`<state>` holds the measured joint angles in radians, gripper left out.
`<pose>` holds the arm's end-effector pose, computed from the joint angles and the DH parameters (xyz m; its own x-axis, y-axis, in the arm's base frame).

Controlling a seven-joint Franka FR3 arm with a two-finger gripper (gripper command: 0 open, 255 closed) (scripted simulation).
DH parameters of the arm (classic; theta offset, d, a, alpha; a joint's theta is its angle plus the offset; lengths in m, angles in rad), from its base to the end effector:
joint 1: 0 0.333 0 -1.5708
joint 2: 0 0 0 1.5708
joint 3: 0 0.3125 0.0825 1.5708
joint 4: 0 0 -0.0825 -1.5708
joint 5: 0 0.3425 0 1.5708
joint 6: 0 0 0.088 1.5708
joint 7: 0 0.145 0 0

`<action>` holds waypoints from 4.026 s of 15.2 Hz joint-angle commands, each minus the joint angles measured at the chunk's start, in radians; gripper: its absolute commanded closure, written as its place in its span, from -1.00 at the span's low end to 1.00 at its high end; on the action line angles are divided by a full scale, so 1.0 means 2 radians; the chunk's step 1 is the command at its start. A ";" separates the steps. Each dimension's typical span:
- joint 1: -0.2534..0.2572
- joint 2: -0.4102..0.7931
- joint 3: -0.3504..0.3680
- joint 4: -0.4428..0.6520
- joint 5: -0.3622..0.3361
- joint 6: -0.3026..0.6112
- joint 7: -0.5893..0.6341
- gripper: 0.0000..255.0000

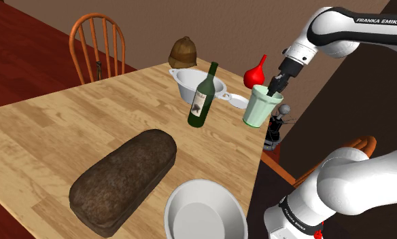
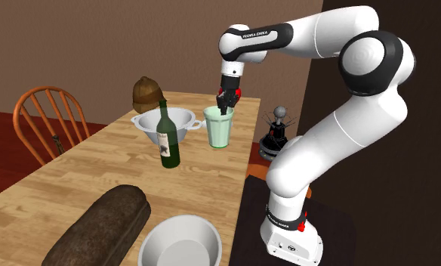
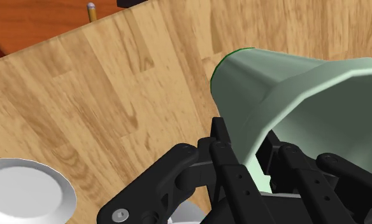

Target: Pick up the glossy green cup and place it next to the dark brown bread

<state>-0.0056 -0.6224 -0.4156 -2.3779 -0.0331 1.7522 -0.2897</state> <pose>0.2967 -0.1530 0.4888 0.9986 -0.0500 0.0178 -0.0452 -0.9772 -0.2075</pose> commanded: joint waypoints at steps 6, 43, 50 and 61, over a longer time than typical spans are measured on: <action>0.003 0.001 0.006 0.049 0.004 -0.048 0.005 1.00; 0.107 0.123 0.230 0.125 0.126 0.037 0.271 1.00; 0.108 0.124 0.232 0.079 0.129 0.083 0.262 1.00; 0.110 0.137 0.235 0.017 0.137 0.157 0.248 1.00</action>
<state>0.2129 -0.3555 0.0511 -2.3318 0.2380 2.0510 0.2094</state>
